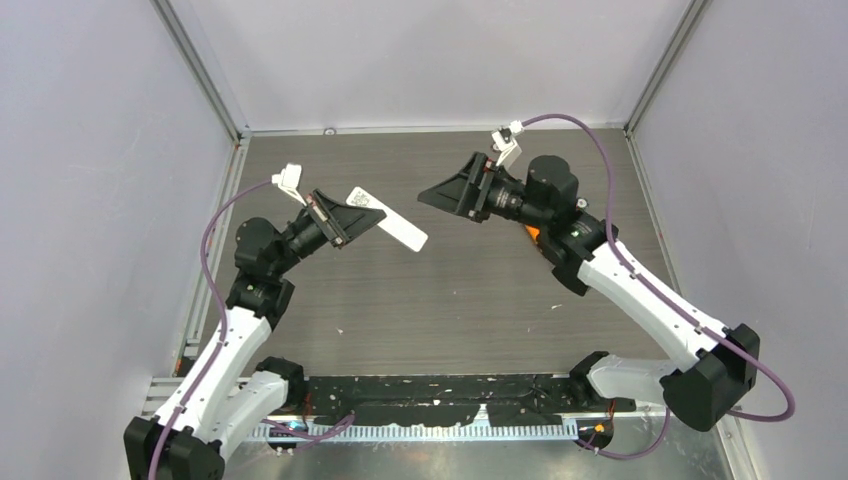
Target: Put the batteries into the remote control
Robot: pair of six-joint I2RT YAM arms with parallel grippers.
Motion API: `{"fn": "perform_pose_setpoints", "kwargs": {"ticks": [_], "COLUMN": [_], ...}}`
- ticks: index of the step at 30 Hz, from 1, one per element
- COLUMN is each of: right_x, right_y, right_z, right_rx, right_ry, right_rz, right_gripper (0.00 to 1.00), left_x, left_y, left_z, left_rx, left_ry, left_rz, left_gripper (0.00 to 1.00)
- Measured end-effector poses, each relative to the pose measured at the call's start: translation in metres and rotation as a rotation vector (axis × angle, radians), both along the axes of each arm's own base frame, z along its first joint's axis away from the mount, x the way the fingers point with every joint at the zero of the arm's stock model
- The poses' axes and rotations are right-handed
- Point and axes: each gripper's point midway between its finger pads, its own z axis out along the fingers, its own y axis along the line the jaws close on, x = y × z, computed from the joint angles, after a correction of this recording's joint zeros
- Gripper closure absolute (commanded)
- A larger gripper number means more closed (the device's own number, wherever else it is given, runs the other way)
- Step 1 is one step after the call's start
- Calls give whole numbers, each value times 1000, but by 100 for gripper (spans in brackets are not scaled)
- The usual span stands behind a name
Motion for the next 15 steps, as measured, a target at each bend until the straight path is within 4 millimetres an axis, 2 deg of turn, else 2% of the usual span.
{"fn": "perform_pose_setpoints", "kwargs": {"ticks": [3, 7, 15], "right_x": [-8, -28, -69], "right_y": [-10, -15, -12], "right_z": [8, 3, 2], "right_rx": [-26, -125, -193], "right_ry": [-104, -227, -400], "right_rz": [73, 230, 478], "right_gripper": [11, 12, 12], "left_x": [-7, -22, -45], "left_y": [-6, -14, -23], "left_z": [8, 18, 20], "left_rx": [40, 92, 157], "left_ry": [-57, -146, -251], "left_rz": [-67, -179, -353], "left_gripper": [100, 100, 100]}}
